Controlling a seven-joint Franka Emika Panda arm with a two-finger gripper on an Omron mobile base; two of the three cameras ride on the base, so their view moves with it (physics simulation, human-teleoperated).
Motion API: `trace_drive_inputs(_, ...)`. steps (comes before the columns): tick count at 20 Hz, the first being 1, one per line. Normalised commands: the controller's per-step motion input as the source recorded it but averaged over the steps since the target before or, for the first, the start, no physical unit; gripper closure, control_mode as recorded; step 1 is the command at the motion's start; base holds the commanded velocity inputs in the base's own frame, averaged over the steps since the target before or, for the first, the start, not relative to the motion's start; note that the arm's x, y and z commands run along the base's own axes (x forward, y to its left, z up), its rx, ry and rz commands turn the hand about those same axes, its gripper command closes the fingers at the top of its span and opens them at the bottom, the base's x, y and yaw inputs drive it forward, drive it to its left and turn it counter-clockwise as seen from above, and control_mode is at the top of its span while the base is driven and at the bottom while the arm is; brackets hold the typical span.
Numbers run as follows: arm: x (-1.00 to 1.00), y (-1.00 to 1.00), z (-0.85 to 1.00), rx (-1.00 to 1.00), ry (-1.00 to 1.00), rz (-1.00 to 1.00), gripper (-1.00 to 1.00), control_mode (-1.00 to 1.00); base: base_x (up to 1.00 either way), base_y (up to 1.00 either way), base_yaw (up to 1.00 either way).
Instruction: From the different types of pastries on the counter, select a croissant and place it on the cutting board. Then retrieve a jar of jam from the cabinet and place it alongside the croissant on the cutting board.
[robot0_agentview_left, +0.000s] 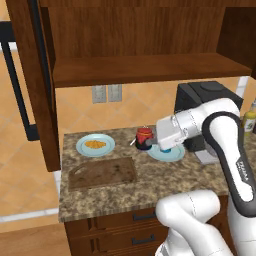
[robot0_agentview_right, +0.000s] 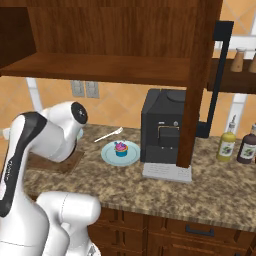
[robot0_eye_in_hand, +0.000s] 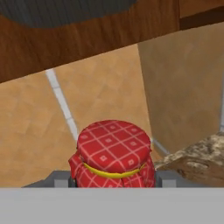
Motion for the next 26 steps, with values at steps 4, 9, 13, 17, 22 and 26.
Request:
trace_drive_inputs(4, 0.85, 0.19, -0.63, 0.0, 0.0, 0.03, 1.0, -1.0, 0.0, 0.0, 0.0)
trace_drive_inputs(9, 0.55, -0.04, -0.44, 0.0, -0.05, 0.13, 1.0, -1.0, 0.0, 0.0, 0.0)
trace_drive_inputs(13, 0.01, 0.0, -0.16, 0.0, -0.04, 0.14, 1.0, -1.0, 0.0, 0.0, 0.0)
trace_drive_inputs(17, 0.02, 0.0, -0.24, 0.0, 0.0, 0.07, 1.0, -1.0, 0.0, 0.0, 0.0)
trace_drive_inputs(22, 0.27, 0.02, -0.43, -0.01, -0.07, 0.0, 1.0, -1.0, 0.0, 0.0, 0.0)
trace_drive_inputs(26, 0.19, 0.04, -0.46, 0.0, -0.08, 0.0, 1.0, -1.0, 0.0, 0.0, 0.0)
